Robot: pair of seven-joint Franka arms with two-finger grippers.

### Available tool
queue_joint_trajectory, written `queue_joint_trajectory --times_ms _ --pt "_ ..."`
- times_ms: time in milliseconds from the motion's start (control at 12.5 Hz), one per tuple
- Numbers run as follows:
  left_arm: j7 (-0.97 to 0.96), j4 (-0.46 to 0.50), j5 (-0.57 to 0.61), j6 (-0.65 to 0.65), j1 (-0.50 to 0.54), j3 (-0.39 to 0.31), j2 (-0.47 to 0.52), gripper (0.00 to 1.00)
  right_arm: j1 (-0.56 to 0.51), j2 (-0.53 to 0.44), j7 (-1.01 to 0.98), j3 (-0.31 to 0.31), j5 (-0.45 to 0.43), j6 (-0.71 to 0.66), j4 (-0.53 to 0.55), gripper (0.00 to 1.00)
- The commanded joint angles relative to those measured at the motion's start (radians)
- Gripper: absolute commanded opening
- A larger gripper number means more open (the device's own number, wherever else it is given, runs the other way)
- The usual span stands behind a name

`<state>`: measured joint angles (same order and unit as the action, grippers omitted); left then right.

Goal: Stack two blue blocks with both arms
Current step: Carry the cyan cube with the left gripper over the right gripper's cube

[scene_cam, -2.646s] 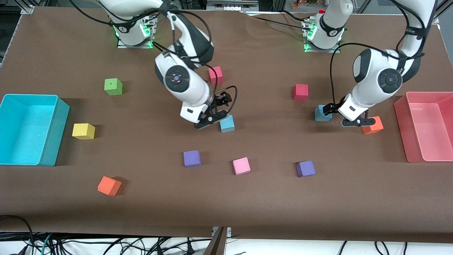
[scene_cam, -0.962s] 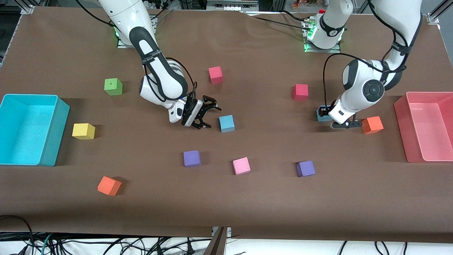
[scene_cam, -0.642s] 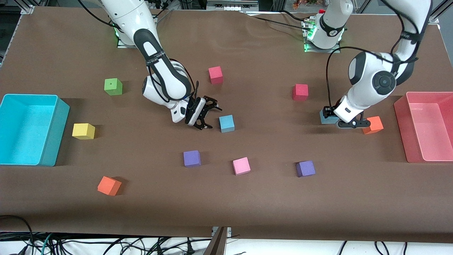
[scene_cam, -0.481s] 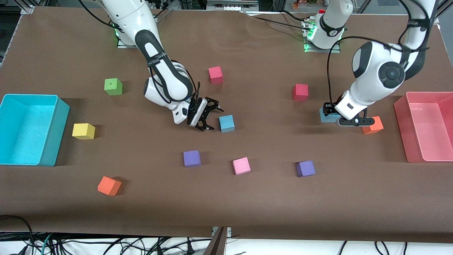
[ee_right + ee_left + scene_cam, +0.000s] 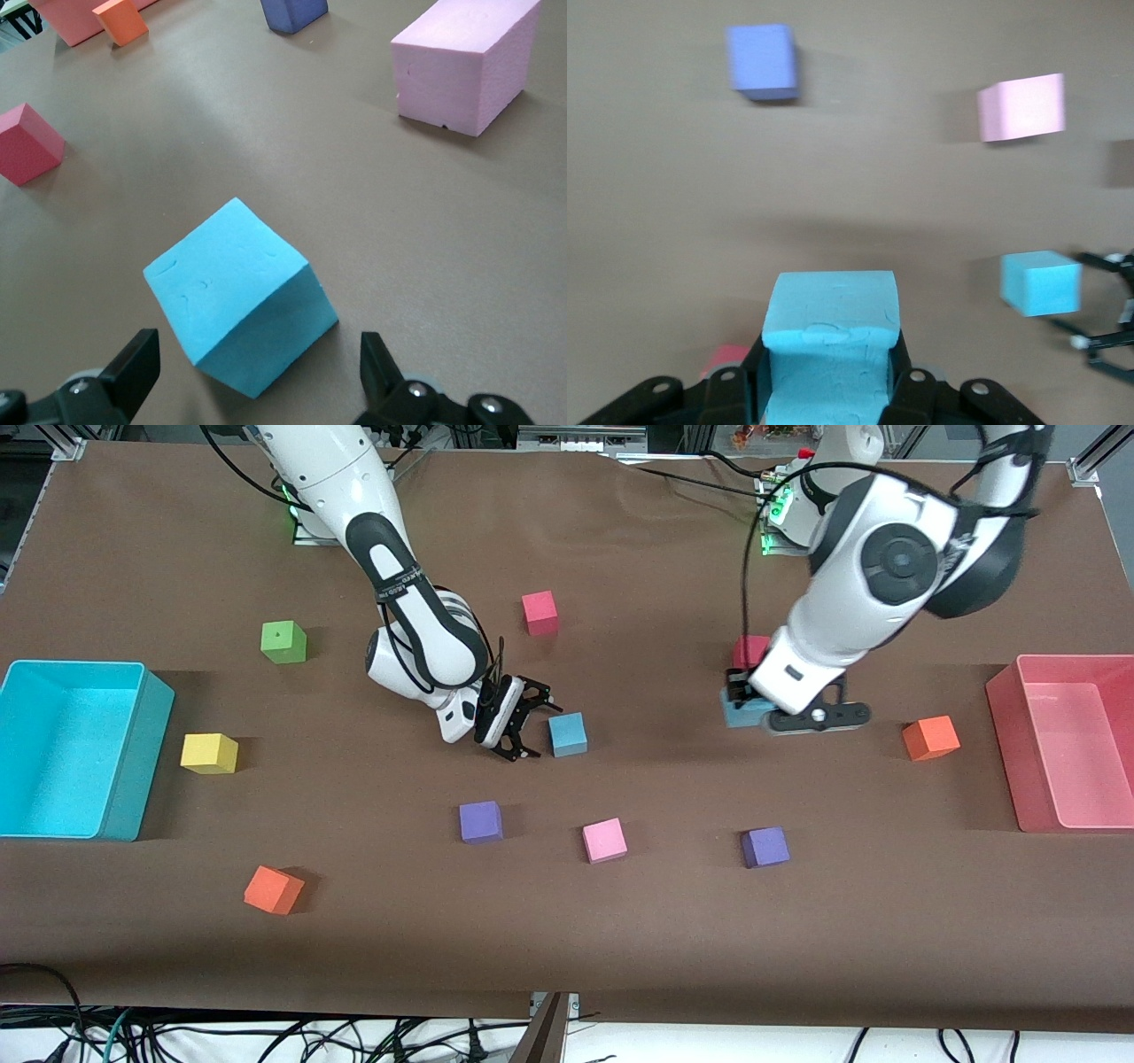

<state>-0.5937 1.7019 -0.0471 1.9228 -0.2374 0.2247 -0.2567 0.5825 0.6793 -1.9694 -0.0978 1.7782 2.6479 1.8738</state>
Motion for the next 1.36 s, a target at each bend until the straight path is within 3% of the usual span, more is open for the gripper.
queue_joint_trajectory --times_ms 0,561,1283 --pt "-0.151 -0.215 -0.013 -0.042 -0.084 -0.002 -0.168 0.0 0.019 0.016 -0.035 0.012 0.026 0.014 -0.019 1.0" --pt "-0.34 -0.484 -0.007 -0.041 -0.281 -0.048 -0.426 0.0 0.019 0.017 -0.091 0.012 0.026 0.006 -0.018 1.0" --pt "-0.386 -0.568 -0.007 -0.021 -0.376 -0.093 -0.562 0.0 0.02 0.017 -0.175 0.009 0.026 -0.002 -0.002 1.0"
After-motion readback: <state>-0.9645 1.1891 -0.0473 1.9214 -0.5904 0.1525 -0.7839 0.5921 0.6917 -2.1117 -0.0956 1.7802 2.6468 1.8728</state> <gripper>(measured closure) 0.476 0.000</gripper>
